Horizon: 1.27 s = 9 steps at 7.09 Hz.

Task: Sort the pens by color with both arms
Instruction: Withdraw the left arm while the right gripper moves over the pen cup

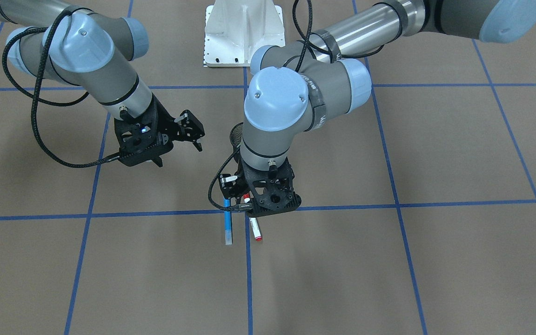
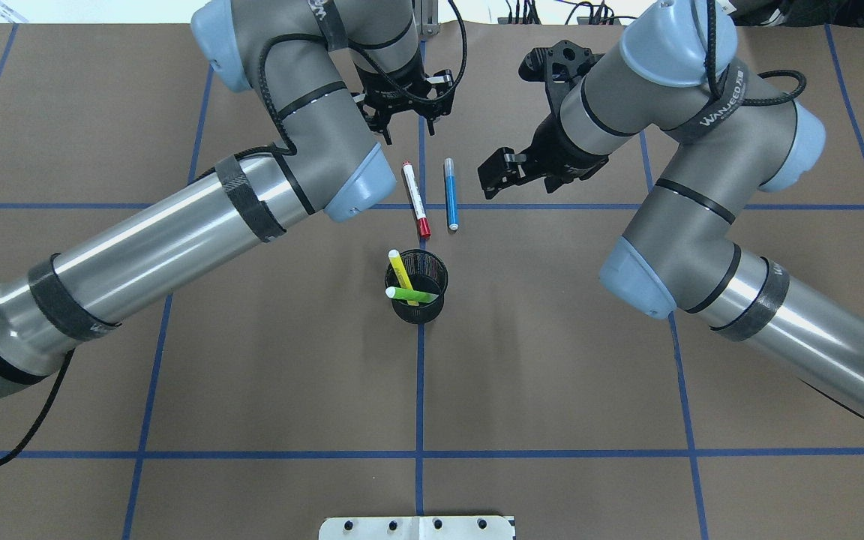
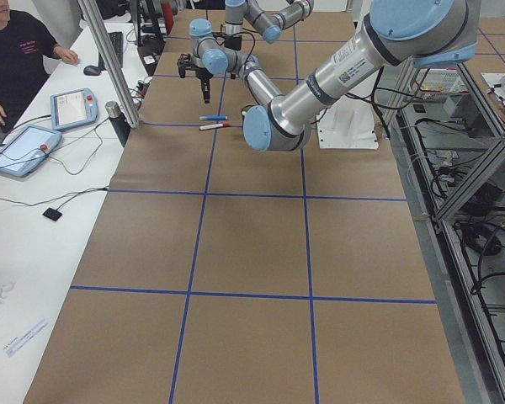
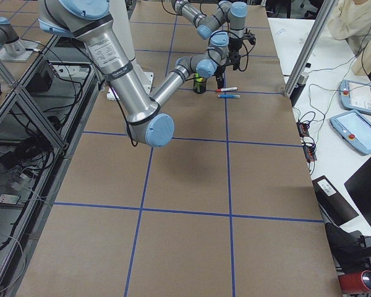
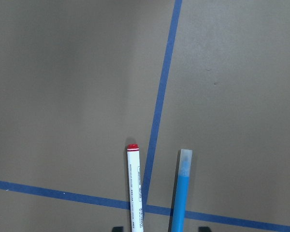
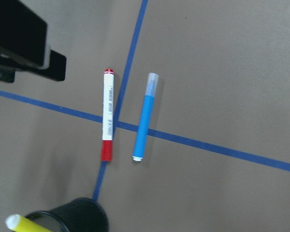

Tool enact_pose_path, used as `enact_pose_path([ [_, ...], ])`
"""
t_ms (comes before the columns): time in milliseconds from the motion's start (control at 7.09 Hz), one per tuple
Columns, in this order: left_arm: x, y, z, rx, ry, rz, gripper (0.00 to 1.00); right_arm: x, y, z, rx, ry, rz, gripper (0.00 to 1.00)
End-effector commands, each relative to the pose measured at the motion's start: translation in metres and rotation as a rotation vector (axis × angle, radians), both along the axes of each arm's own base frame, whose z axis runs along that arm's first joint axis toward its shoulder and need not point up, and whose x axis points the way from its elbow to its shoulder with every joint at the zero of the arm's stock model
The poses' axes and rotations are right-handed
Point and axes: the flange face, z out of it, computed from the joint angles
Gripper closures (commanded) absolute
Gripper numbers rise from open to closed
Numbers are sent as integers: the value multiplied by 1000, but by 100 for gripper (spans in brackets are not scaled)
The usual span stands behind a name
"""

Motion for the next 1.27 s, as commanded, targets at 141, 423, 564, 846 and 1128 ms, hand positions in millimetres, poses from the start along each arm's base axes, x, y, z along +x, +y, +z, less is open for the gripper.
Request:
enact_pose_path([
  [141,-121,27,49,67,-15,75,34,-45,21,-39,-108,-28,121,2],
  [423,-184,49,68,86,-77,96,35,-64,41,-53,-215,-56,196,2],
  [564,-209,53,77,99,-111,118,34,-84,61,-60,-215,-58,238,2],
  [846,-221,48,89,92,-135,121,35,-97,84,-67,-277,-36,318,3],
  [1128,-231,41,93,98,-140,118,35,-69,116,-93,-339,57,327,3],
])
